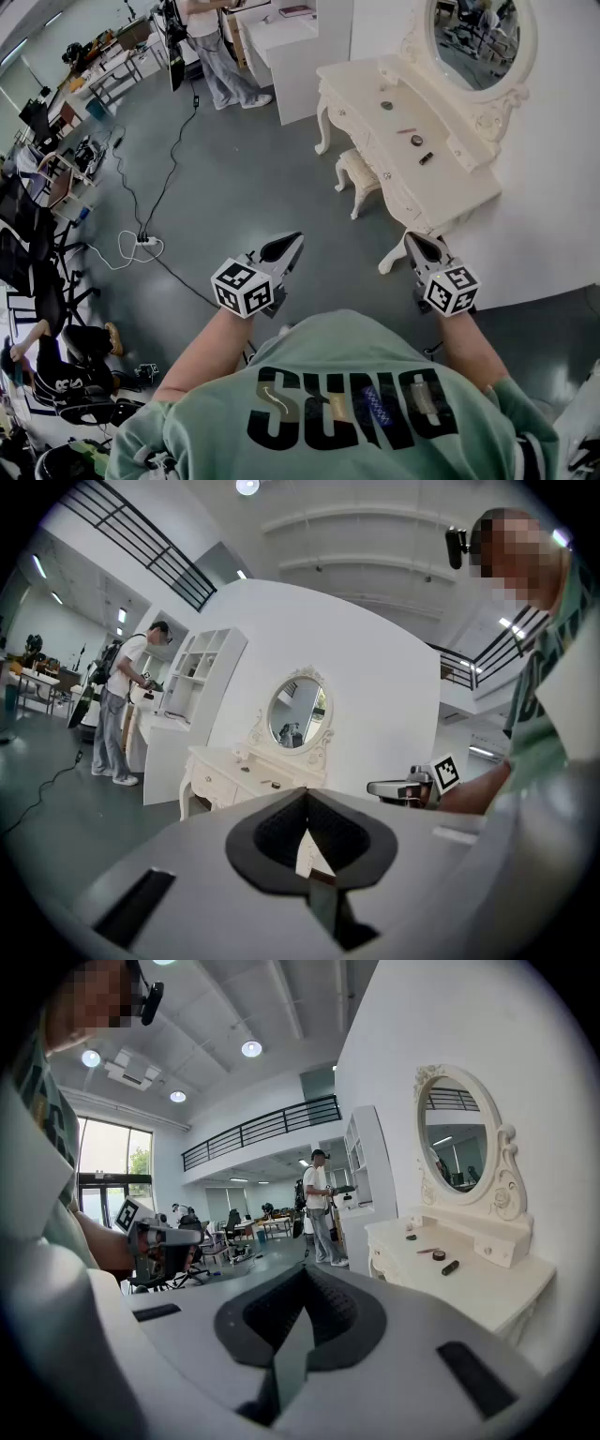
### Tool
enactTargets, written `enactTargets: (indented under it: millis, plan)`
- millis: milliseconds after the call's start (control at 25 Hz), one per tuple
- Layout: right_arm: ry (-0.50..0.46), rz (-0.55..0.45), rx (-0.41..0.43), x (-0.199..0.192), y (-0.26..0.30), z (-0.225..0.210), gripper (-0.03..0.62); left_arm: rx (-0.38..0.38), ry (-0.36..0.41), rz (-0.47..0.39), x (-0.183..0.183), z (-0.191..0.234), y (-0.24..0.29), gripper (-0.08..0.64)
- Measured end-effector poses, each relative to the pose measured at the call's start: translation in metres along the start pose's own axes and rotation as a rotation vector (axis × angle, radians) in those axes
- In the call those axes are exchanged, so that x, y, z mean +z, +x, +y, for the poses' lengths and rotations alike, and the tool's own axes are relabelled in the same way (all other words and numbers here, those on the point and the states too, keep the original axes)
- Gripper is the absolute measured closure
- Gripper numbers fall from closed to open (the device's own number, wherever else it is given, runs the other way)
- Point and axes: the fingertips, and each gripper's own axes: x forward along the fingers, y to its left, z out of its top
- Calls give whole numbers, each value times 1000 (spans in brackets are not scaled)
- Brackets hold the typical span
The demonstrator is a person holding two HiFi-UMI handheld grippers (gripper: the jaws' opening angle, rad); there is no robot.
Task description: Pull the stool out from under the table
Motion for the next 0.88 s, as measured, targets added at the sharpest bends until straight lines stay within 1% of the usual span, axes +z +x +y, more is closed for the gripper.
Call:
enactTargets:
  millis: [400,760,880]
  plan:
    - [-1,-11,-9,2,5,8,598,-10,0,4,2,7,-5,551]
    - [-6,-36,-29,7,1,-4,598,-15,4,8,0,2,7,551]
    - [-20,-46,-22,12,-2,-9,598,-9,10,2,3,-2,13,551]
